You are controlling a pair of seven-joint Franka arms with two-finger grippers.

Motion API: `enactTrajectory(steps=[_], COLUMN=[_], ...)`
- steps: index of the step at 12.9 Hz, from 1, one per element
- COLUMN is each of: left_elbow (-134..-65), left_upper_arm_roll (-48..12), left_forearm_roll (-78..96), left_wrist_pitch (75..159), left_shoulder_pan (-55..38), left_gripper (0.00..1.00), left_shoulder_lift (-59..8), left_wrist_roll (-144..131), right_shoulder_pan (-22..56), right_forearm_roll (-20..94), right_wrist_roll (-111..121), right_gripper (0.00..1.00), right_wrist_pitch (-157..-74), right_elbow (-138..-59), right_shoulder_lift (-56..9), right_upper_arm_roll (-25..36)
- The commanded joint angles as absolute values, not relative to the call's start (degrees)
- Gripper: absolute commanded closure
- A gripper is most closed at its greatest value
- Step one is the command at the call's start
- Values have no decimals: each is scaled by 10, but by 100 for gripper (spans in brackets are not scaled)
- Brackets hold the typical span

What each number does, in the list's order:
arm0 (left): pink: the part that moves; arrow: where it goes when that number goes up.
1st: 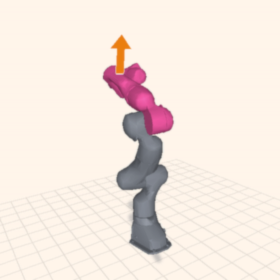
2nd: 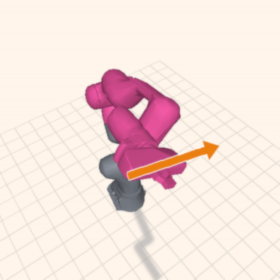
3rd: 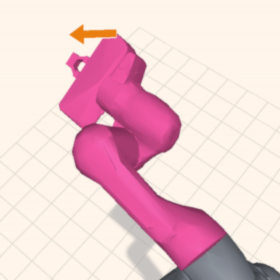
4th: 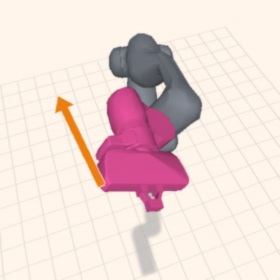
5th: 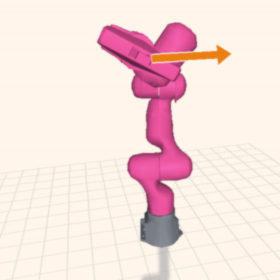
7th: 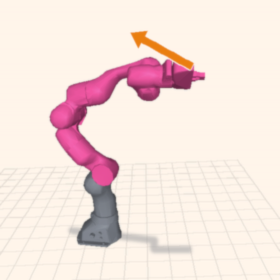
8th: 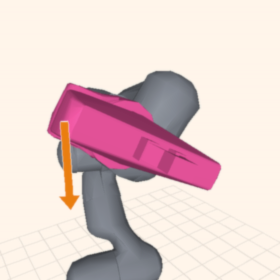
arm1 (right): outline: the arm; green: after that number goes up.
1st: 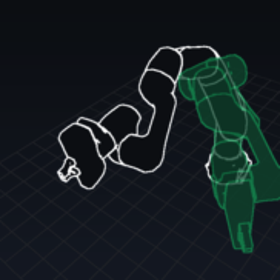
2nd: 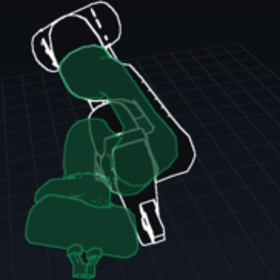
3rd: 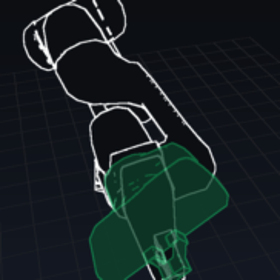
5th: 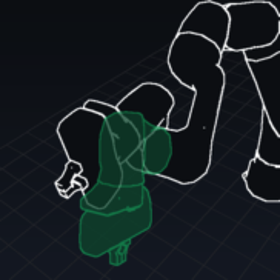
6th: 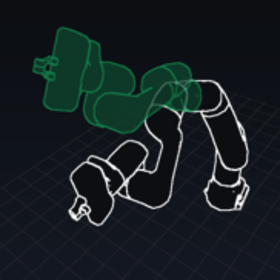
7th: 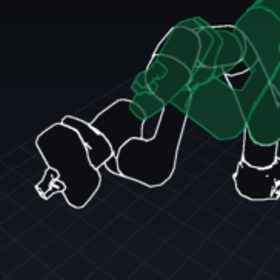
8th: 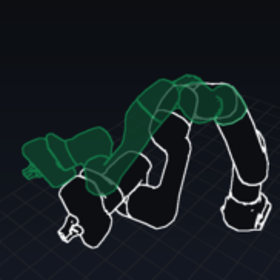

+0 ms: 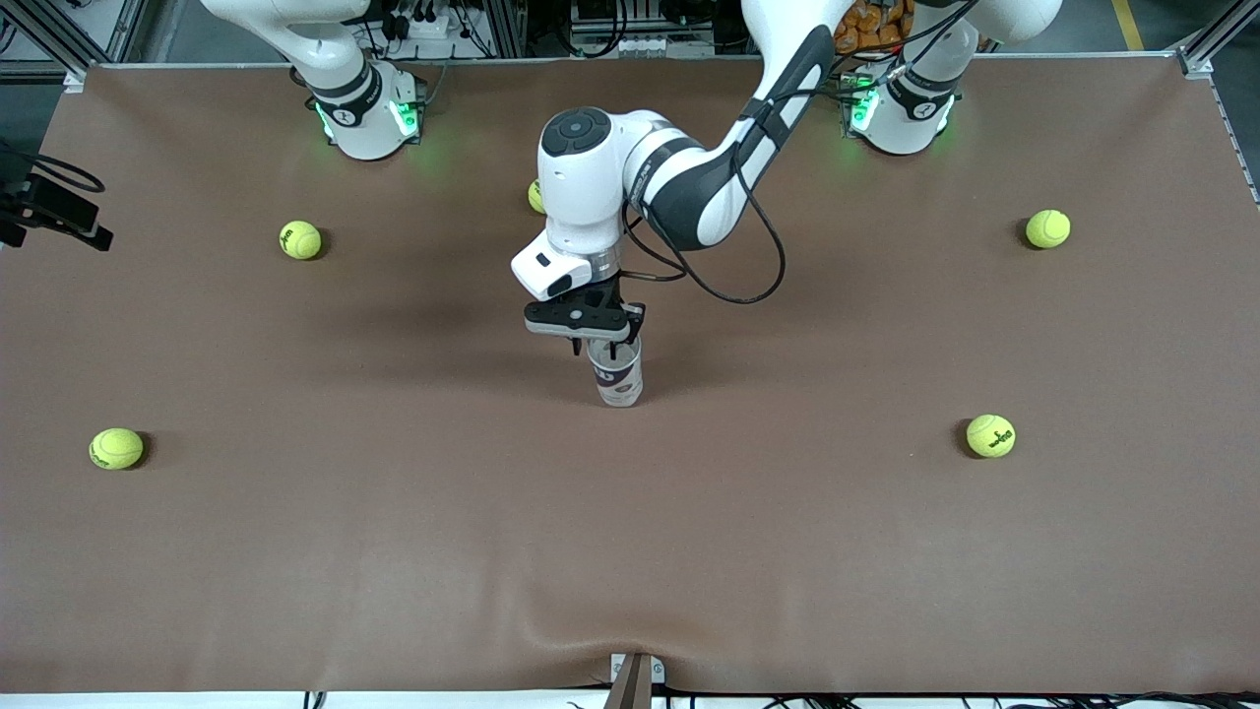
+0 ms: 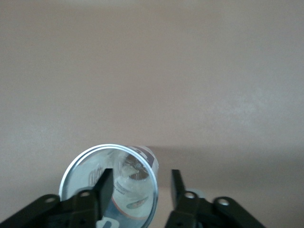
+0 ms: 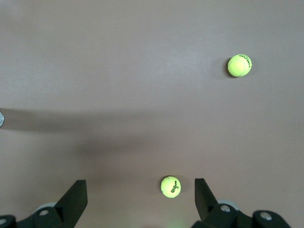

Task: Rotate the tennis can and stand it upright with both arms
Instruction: 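Set the can upright on the table and open the left gripper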

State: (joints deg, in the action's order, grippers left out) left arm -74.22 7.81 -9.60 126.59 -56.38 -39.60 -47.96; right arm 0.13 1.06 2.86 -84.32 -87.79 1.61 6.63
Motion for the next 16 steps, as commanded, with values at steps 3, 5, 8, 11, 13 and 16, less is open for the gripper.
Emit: enactTrajectory(steps=[3,5,8,11,13,16], left_elbow=[-737,-739,-748,-749,-749,-753], left_upper_arm_roll=[83,85,83,83,82,83], left_forearm_roll=[-109,-104,-70,-48,-47,-48], left_wrist_pitch=[1250,1221,1152,1066,1006,933], left_shoulder_pan=[-561,-535,-466,-382,-326,-258], left_gripper=[0,0,0,0,0,0], left_shoulder_lift=[-317,-273,-203,-158,-146,-128], left_wrist_roll=[-486,-484,-474,-385,-339,-289], right_shoulder_pan=[0,0,-1,0,-3,-1], right_forearm_roll=[4,2,2,2,2,2], right_wrist_roll=[37,37,37,37,37,37], right_gripper=[0,0,0,0,0,0], right_wrist_pitch=[-837,-840,-841,-841,-842,-842], right_elbow=[-867,-867,-867,-867,-866,-867], right_shoulder_lift=[22,22,20,19,19,19], right_upper_arm_roll=[59,60,60,60,61,61])
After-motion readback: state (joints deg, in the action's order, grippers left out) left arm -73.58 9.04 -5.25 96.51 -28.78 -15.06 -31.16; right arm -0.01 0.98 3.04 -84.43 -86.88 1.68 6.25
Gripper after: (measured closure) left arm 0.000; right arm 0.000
